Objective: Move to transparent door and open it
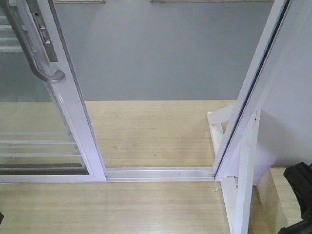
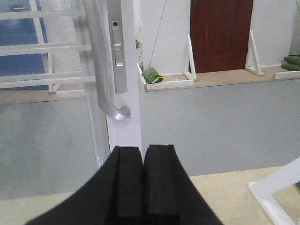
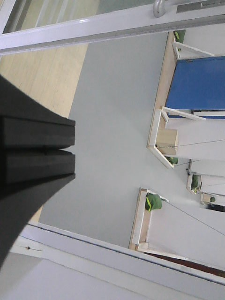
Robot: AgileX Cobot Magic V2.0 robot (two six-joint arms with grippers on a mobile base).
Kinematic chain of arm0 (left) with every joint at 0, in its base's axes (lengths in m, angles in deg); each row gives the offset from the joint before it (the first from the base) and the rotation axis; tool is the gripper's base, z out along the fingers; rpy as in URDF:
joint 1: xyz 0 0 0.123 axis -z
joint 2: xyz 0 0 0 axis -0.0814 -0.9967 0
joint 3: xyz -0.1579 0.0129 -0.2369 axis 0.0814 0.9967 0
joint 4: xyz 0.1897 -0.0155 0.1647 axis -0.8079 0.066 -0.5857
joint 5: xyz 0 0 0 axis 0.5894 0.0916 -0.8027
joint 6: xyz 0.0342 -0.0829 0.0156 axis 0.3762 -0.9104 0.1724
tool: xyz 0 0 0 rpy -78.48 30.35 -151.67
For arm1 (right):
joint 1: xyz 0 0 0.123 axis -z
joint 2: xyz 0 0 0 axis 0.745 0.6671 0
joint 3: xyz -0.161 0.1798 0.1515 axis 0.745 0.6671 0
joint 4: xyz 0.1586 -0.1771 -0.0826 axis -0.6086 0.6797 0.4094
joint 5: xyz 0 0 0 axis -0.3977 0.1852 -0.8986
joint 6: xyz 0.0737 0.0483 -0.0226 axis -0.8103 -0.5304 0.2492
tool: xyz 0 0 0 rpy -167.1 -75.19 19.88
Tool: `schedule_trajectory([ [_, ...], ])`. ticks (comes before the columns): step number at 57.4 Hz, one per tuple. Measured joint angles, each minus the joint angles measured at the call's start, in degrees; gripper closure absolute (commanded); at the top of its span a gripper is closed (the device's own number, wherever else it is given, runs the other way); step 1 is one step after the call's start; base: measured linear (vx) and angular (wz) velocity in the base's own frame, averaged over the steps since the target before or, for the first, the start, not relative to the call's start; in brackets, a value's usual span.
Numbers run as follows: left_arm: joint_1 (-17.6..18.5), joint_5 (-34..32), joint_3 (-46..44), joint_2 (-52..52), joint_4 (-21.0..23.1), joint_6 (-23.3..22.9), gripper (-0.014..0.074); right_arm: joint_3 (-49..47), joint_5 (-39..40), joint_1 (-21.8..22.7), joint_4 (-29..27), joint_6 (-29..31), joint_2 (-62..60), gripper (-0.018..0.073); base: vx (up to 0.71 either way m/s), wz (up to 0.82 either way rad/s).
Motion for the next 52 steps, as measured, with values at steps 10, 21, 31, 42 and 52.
schedule_trajectory([
  [10,0.0,0.08,0.0,0.01,-0.02,0.0,0.0594,0.08,-1.56,0.0,-0.11,0.0,-0.32,0.0565,0.0,0.0],
  [21,0.0,0.08,0.0,0.01,-0.02,0.0,0.0594,0.08,-2.27,0.0,-0.13,0.0,-0.32,0.0565,0.0,0.0],
  [31,0.0,0.08,0.0,0.01,-0.02,0.0,0.0594,0.08,-2.27,0.0,-0.13,0.0,-0.32,0.0565,0.0,0.0],
  [42,0.0,0.08,0.0,0.01,-0.02,0.0,0.0594,0.08,-2.33,0.0,-0.13,0.0,-0.32,0.0565,0.0,0.0],
  [52,0.0,0.08,0.0,0.01,-0.02,0.0,0.0594,0.08,-2.33,0.0,-0.13,0.0,-0.32,0.0565,0.0,0.0],
])
